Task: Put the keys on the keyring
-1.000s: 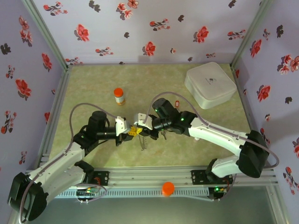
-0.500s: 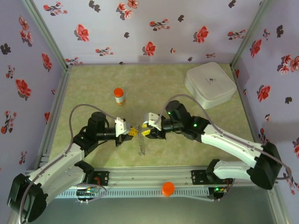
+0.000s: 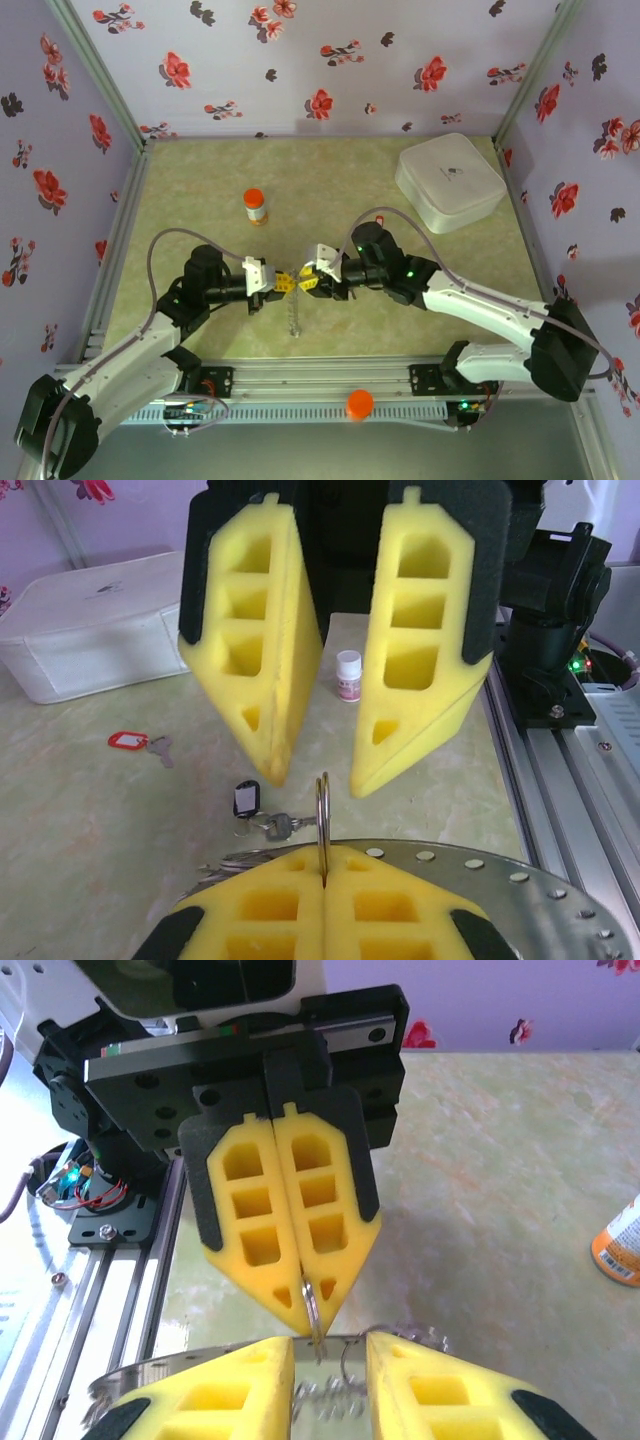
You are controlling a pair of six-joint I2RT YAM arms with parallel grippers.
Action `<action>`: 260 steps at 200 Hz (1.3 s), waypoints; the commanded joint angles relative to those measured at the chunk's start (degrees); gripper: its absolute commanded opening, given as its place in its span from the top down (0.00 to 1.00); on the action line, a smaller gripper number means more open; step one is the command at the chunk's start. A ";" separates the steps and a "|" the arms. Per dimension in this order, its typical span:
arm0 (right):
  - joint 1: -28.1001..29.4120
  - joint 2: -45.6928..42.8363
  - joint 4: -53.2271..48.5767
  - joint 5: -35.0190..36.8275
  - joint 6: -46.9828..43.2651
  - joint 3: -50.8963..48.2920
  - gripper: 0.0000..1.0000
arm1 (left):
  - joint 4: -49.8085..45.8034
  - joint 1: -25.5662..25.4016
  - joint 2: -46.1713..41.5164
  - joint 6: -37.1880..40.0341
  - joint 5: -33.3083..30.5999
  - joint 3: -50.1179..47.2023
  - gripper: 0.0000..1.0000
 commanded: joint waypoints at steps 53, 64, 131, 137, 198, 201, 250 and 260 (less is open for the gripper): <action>0.84 2.09 3.14 -2.78 1.69 0.72 0.93 | 3.77 -0.23 -0.44 -0.17 2.08 -0.09 1.00; 0.85 2.15 2.58 -2.93 1.30 0.90 0.99 | 3.36 -0.26 -0.42 -0.01 2.00 -0.07 1.00; 2.30 3.18 -23.49 5.40 -10.89 11.79 1.00 | -8.41 -0.28 -0.58 5.13 -2.57 3.00 0.75; 2.63 3.75 -25.65 6.34 -11.91 13.10 1.00 | -9.33 -0.31 -0.37 5.60 -2.58 3.21 0.75; 4.92 9.67 -36.06 12.85 -15.53 22.51 1.00 | -9.55 -0.32 0.56 4.89 -1.18 3.42 0.75; 5.03 9.92 -36.39 13.00 -15.59 22.90 1.00 | -9.59 -0.33 0.65 4.69 -1.09 3.44 0.75; 6.52 12.91 -37.55 12.74 -16.21 26.56 1.00 | -9.35 -0.41 2.36 3.30 -0.03 3.81 0.79; 6.73 13.26 -37.16 12.52 -16.14 26.57 1.00 | -9.01 -0.49 2.56 2.99 0.21 3.88 0.81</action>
